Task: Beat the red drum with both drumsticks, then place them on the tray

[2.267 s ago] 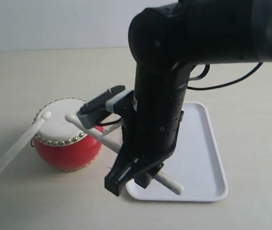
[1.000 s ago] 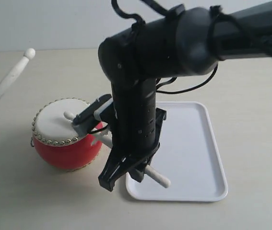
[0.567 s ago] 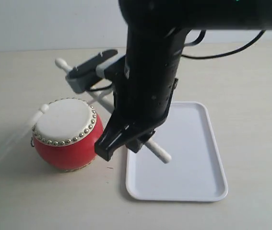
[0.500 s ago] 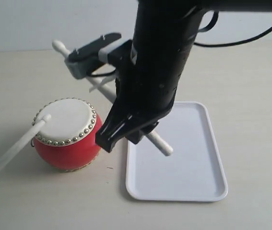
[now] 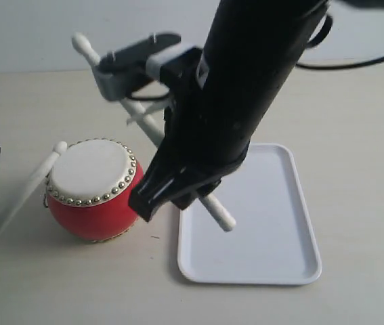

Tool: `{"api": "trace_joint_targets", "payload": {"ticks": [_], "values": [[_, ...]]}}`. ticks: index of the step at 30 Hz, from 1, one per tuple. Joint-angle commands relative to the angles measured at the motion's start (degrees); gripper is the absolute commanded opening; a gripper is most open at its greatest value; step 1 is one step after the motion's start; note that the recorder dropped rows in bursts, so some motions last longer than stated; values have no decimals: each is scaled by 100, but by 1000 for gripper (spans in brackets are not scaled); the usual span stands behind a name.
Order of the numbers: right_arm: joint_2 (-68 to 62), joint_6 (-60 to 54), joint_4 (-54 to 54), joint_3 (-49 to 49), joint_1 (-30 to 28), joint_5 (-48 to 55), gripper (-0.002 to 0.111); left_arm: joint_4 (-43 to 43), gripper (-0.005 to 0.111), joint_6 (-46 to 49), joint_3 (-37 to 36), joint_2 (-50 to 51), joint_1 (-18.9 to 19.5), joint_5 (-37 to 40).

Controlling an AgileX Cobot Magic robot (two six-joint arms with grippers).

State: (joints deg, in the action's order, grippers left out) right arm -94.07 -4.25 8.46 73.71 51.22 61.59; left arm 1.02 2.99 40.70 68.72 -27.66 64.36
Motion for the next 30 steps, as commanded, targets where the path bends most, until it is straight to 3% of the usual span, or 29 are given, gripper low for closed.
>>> {"api": "trace_joint_targets", "payload": {"ticks": [1, 7, 12, 23, 30], "values": [[-781, -17, 40, -303, 12, -253, 0, 101, 0, -19, 220, -648, -44, 298], [-1797, -332, 413, -293, 12, -347, 0, 243, 0, -19, 470, -1303, -44, 310], [-1741, -615, 644, -292, 12, -241, 0, 280, 0, -19, 468, -1398, -44, 272], [248, -577, 657, -136, 12, -137, 0, 397, 0, -27, -567, -338, -44, -507], [1238, -537, 657, -109, 12, -255, 0, 583, 0, -27, -667, 647, -44, -590]]}}
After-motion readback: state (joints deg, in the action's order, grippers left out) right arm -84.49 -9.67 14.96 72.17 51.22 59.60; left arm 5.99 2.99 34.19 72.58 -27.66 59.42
